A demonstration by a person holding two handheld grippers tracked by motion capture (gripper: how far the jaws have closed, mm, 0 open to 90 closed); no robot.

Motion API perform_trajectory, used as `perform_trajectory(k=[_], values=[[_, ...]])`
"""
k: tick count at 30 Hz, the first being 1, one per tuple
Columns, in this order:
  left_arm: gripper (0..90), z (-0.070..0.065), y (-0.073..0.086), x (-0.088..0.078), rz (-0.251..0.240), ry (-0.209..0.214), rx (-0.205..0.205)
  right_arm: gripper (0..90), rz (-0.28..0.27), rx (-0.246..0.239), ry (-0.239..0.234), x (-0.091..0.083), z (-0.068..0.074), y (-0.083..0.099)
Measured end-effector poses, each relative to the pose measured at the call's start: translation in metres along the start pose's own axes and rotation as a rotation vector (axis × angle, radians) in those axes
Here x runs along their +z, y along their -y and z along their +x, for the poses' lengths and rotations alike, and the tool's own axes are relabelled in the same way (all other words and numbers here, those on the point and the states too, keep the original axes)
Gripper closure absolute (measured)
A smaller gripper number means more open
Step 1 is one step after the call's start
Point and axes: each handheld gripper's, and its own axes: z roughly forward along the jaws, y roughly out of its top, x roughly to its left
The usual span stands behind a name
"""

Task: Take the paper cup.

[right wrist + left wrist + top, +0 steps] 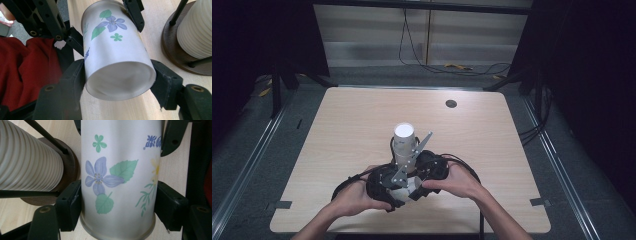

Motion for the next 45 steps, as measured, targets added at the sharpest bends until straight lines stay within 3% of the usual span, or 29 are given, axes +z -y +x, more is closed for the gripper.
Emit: perform_trajectory(k=[6,7,11,18,20,24,27,34,45], values=[[28.1,0.0,0.002,0.001,-0.003,0.012,0.022,34.8,0.006,0.004,-0.016,0.001,0.0,0.001],[27.2,0.001,0.002,0.0,-0.009,0.018,0.02,35.1,0.01,0.022,-0.018,0.0,0.0,0.002],[21.3,0.002,0.005,-0.002,-0.06,0.021,-0.011,35.8,-0.005,0.011,-0.023,-0.001,0.0,0.003],[17.1,0.005,0.008,-0.006,-0.087,0.015,-0.026,36.1,-0.014,-0.001,-0.014,-0.003,0.0,0.004],[17.1,0.006,0.01,-0.008,-0.106,0.009,-0.031,36.1,-0.003,0.025,-0.005,-0.005,0.002,0.005],[16.9,0.011,0.014,-0.018,-0.167,0.009,-0.072,36.2,-0.007,0.028,-0.007,-0.005,0.001,0.006],[16.6,0.013,0.017,-0.023,-0.186,-0.002,-0.074,36.2,-0.021,0.012,0.004,-0.005,-0.001,0.008],[16.1,0.017,0.029,-0.034,-0.272,-0.015,-0.124,36.3,-0.027,0.049,0.024,-0.009,-0.003,0.015],[16.2,0.021,0.046,-0.041,-0.373,-0.026,-0.19,36.3,-0.121,0.074,0.051,-0.019,-0.003,0.036]])
